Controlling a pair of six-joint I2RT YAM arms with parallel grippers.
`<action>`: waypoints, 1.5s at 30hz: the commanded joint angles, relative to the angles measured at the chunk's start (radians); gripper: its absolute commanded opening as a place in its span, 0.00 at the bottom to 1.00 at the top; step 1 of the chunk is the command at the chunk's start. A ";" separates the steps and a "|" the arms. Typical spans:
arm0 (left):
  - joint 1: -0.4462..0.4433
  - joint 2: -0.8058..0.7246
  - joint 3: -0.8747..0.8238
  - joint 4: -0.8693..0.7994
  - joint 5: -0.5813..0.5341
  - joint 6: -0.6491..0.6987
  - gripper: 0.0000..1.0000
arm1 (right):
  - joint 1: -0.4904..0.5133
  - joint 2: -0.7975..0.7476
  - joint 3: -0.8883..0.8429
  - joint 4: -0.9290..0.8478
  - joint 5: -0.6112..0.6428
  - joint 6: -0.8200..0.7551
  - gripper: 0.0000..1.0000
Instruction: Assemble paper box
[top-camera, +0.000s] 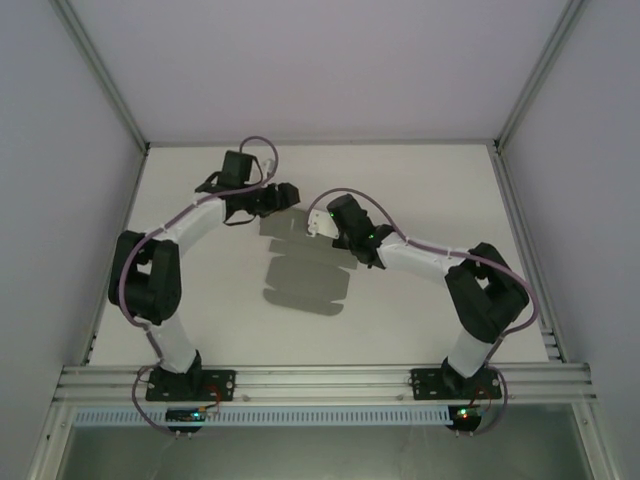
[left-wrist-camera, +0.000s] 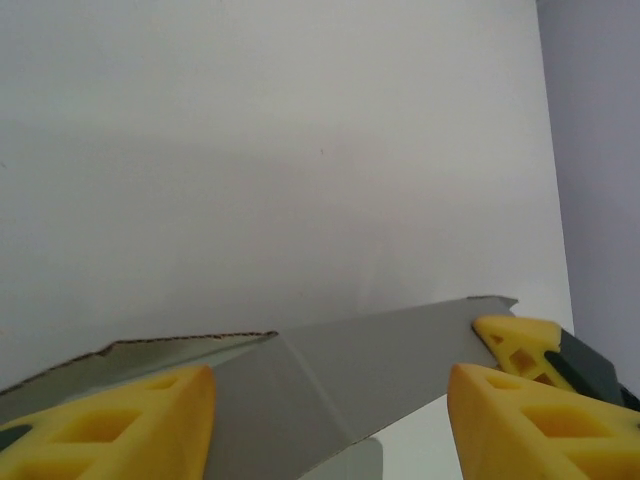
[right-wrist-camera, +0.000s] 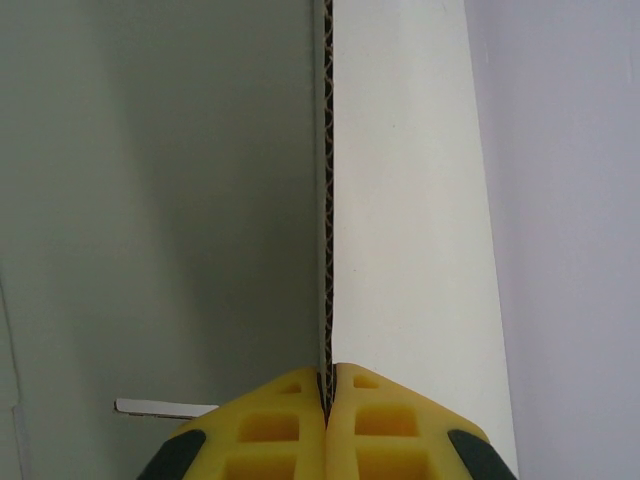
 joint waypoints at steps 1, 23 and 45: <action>-0.020 0.008 0.006 -0.015 0.057 -0.011 0.61 | 0.004 -0.034 -0.008 -0.002 0.002 0.001 0.00; -0.061 0.060 -0.083 0.319 0.157 -0.324 0.11 | 0.006 -0.066 -0.027 0.065 -0.047 0.049 0.00; 0.068 -0.366 -0.409 0.056 -0.234 -0.049 1.00 | -0.136 -0.231 -0.103 0.001 -0.322 0.165 0.00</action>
